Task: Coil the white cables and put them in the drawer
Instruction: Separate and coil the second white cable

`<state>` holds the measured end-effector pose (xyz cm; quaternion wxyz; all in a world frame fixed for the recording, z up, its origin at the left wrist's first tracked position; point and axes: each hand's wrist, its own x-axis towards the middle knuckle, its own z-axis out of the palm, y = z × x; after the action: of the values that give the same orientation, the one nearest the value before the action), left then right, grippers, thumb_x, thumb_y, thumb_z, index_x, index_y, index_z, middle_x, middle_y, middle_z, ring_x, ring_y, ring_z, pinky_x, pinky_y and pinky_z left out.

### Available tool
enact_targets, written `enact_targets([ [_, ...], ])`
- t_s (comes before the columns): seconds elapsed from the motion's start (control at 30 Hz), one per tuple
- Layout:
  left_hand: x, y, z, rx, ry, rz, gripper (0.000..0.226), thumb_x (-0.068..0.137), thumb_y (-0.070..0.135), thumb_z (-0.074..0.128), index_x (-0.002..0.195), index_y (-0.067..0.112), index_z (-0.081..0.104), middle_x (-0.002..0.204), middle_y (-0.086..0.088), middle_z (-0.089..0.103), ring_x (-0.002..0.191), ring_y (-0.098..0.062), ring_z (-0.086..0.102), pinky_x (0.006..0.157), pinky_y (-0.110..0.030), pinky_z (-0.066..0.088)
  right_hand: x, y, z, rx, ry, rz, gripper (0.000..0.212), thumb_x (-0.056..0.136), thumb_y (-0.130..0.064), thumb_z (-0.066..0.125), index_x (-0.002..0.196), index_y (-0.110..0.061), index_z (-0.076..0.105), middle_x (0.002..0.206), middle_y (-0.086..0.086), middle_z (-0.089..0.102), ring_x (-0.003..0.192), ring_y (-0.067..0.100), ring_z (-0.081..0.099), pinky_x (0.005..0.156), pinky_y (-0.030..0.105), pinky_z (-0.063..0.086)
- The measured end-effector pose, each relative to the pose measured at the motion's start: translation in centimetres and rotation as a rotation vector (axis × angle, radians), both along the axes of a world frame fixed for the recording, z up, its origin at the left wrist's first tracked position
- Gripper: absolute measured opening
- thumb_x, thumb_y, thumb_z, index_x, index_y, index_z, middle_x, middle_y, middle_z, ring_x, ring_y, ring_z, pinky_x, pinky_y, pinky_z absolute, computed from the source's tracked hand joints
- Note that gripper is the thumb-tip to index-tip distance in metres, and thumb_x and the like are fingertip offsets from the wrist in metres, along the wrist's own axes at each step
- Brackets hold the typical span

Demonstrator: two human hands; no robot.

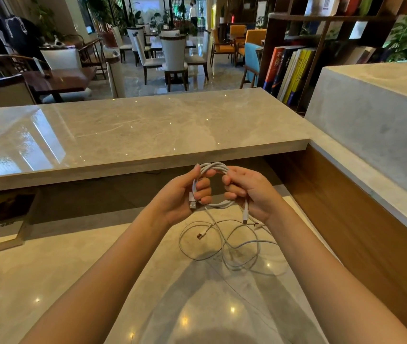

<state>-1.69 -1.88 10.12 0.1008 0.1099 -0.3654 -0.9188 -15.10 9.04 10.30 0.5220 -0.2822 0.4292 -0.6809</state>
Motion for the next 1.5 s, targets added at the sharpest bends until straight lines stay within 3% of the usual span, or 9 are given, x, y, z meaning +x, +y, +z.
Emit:
enact_targets([
  [0.17,0.7,-0.4,-0.5,0.046,-0.006,0.176,0.030,0.097,0.028,0.036,0.097,0.005,0.056,0.057,0.004,0.037,0.042,-0.005,0.032,0.040,-0.016,0.031,-0.5,1.3,-0.8,0.170,0.597,0.051,0.023,0.095,-0.021,0.050,0.112,-0.018,0.065,0.095,-0.003,0.069,0.090,0.014,0.064,0.086,0.027,0.052],
  [0.37,1.3,0.2,-0.2,0.095,0.000,0.253,0.028,0.094,0.025,0.041,0.094,0.004,0.060,0.057,0.004,0.034,0.040,-0.005,0.029,0.040,-0.016,0.023,-0.9,2.2,0.1,0.302,0.885,0.137,0.020,0.091,-0.027,0.057,0.092,-0.016,0.074,0.070,-0.006,0.062,0.062,0.005,0.052,0.059,0.015,0.043],
  [0.5,1.1,1.1,-0.6,0.144,0.019,0.246,0.028,0.092,0.026,0.042,0.095,0.004,0.059,0.056,0.004,0.034,0.039,-0.005,0.029,0.040,-0.015,0.023,0.9,1.5,-0.3,0.289,0.724,0.037,0.012,0.084,-0.007,0.065,0.096,-0.005,0.070,0.078,0.004,0.070,0.071,0.009,0.068,0.065,0.017,0.054],
  [0.6,1.1,1.3,-1.1,0.114,0.009,0.295,0.028,0.097,0.026,0.038,0.098,0.005,0.057,0.057,0.003,0.034,0.040,-0.005,0.029,0.040,-0.015,0.026,1.9,1.3,-0.6,0.223,0.335,0.009,0.021,0.084,0.003,0.060,0.104,-0.002,0.066,0.092,0.013,0.071,0.086,0.021,0.070,0.072,0.026,0.058],
  [0.7,1.5,1.1,-1.3,-0.263,-0.119,0.367,0.027,0.099,0.026,0.036,0.105,0.009,0.055,0.061,0.002,0.038,0.047,-0.006,0.033,0.045,-0.018,0.035,2.6,1.4,-1.0,0.209,0.076,-0.006,0.025,0.088,0.000,0.055,0.112,-0.002,0.061,0.101,0.018,0.070,0.092,0.026,0.069,0.078,0.030,0.058],
  [0.83,1.3,2.2,-1.2,-0.744,-0.271,0.468,0.020,0.099,0.023,0.039,0.109,0.017,0.055,0.068,0.002,0.051,0.055,-0.008,0.050,0.057,-0.021,0.047,3.7,0.8,-2.2,0.193,0.037,-0.202,0.019,0.091,-0.007,0.054,0.108,-0.006,0.062,0.096,0.014,0.072,0.087,0.023,0.070,0.078,0.031,0.058],
  [0.93,1.1,2.3,-2.0,-0.902,-0.389,0.574,0.019,0.098,0.023,0.042,0.107,0.021,0.058,0.075,0.002,0.056,0.061,-0.006,0.054,0.057,-0.018,0.047,3.7,0.5,-2.4,0.191,0.076,-0.280,0.018,0.094,-0.010,0.050,0.105,-0.012,0.064,0.088,0.007,0.071,0.083,0.018,0.068,0.080,0.032,0.056],
  [1.17,1.5,1.5,-2.5,-0.462,-0.309,0.485,0.028,0.100,0.022,0.038,0.109,0.009,0.060,0.064,0.000,0.049,0.056,-0.008,0.048,0.056,-0.021,0.045,4.3,0.7,-2.7,0.123,-0.115,-0.042,0.023,0.096,-0.012,0.043,0.108,-0.005,0.061,0.074,0.005,0.065,0.076,0.016,0.063,0.081,0.035,0.050],
  [1.5,2.7,-0.2,-3.6,-0.185,-0.192,0.430,0.028,0.098,0.020,0.039,0.106,0.003,0.060,0.067,0.001,0.047,0.057,-0.010,0.043,0.053,-0.023,0.043,4.7,0.1,-3.4,0.256,0.164,0.009,0.022,0.093,-0.016,0.053,0.110,-0.005,0.062,0.091,0.009,0.071,0.088,0.020,0.067,0.077,0.028,0.058],
])
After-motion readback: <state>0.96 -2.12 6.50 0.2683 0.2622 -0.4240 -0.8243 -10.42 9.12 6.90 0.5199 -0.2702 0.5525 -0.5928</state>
